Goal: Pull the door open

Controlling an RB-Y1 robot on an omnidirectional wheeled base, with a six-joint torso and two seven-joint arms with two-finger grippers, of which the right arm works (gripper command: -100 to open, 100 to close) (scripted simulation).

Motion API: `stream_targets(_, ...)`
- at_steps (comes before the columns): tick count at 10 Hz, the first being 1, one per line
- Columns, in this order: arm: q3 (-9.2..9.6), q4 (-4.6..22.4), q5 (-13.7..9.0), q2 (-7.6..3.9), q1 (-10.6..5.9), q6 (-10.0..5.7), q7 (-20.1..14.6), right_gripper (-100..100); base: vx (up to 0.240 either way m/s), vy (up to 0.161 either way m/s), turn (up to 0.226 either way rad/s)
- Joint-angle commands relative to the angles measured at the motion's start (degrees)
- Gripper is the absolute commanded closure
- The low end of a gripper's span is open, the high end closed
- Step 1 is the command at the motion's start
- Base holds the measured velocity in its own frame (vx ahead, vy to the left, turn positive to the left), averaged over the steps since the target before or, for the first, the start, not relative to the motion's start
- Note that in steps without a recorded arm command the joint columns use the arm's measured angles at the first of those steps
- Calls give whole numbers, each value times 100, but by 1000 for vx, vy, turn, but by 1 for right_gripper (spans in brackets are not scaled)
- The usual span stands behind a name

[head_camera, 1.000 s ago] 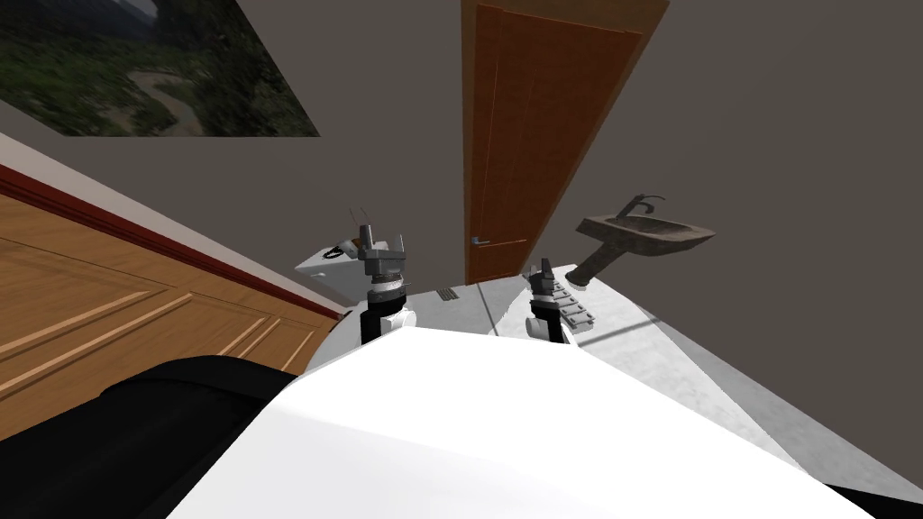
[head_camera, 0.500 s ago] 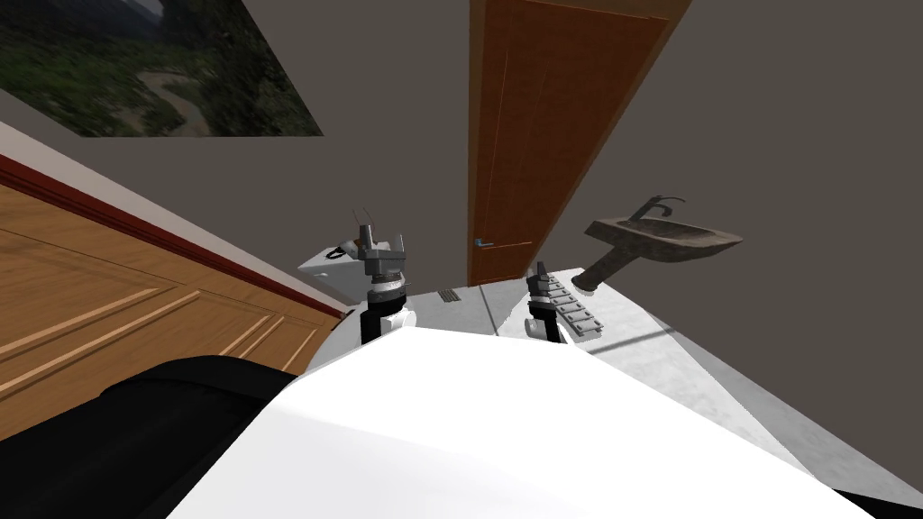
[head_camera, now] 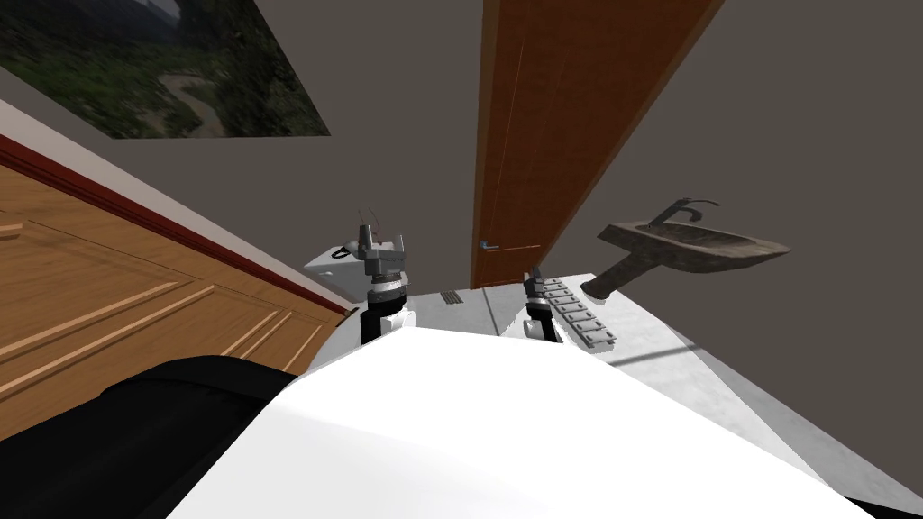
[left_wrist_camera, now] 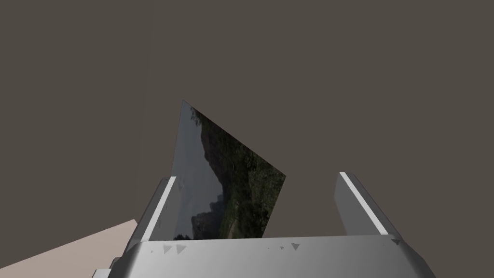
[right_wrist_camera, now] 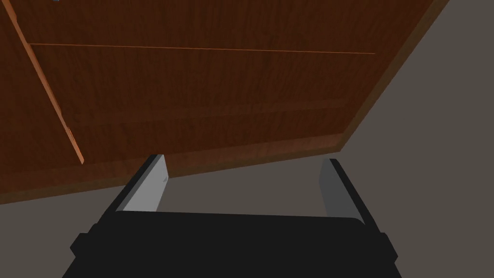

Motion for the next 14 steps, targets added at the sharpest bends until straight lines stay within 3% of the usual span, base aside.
stream_targets(1, -11, 286, 21, -45, -137, -32, -73, -100, 100, 6, 98)
stream_targets(14, -60, 2059, 121, -218, -770, -360, -373, -100, 67, 1, 62)
